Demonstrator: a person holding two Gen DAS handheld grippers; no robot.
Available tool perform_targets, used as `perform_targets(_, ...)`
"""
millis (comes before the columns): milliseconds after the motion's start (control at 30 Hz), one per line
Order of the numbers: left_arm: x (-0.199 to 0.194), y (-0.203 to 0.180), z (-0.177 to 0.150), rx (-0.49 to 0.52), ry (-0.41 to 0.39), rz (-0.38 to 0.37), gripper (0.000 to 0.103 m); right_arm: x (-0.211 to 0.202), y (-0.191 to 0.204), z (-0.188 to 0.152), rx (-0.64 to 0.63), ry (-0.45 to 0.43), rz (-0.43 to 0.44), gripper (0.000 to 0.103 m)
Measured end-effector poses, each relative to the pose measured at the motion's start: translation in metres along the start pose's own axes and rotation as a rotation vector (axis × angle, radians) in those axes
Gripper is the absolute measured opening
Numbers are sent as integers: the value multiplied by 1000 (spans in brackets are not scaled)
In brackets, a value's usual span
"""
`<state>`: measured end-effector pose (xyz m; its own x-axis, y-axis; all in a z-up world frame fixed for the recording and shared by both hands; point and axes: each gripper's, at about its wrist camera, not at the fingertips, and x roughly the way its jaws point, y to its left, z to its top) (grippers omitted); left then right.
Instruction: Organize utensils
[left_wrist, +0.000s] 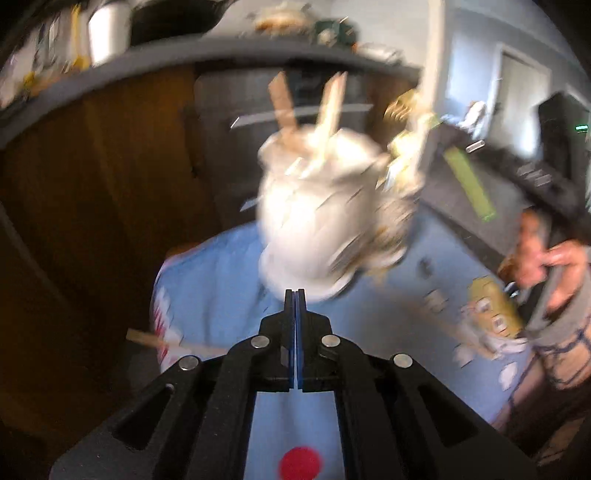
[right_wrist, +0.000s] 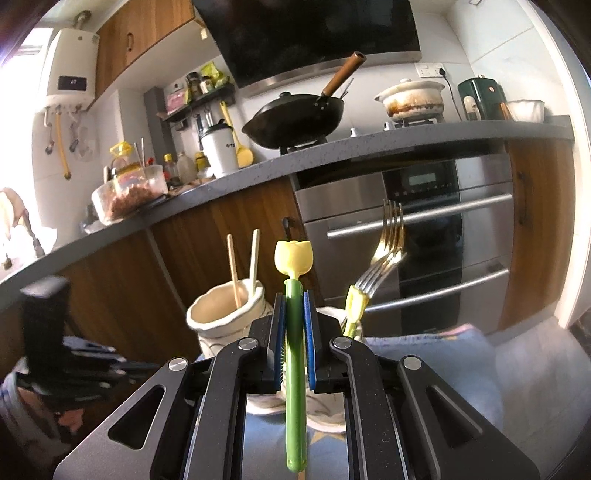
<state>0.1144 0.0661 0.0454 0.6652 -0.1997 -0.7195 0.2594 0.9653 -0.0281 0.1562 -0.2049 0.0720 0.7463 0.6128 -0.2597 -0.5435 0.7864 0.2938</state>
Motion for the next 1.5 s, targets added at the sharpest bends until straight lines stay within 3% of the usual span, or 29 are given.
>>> perform_targets(67, 10, 11, -9, -27, 40, 24, 3, -2, 1, -1, -3, 0, 4, 10)
perform_targets(200, 18, 29, -30, -70, 91, 48, 29, -3, 2, -4, -3, 6, -2, 10)
perform_targets(433, 32, 45, -38, -200, 121, 23, 41, -2, 1, -9, 8, 22, -9, 10)
perform_targets(567, 45, 51, -35, -290, 143, 35, 41, -4, 1, -9, 12, 20, -8, 10)
perform_targets(867, 76, 43, -20, -293, 173, 251, 41, -9, 3, -10, 6, 14, -1, 10)
perform_targets(933, 81, 41, -17, -284, 175, 289, 38, -10, 5, -11, 5, 12, 4, 10)
perform_targets(1000, 82, 41, -16, -292, 168, 309, 26, -13, 6, -12, 1, 9, 6, 10)
perform_targets(1333, 62, 50, -9, -289, 128, 310, 4, -21, 11, -11, 1, -4, 19, 10)
perform_targets(1500, 53, 63, -9, -310, 110, 294, 4, -21, 11, -11, 1, -4, 19, 10)
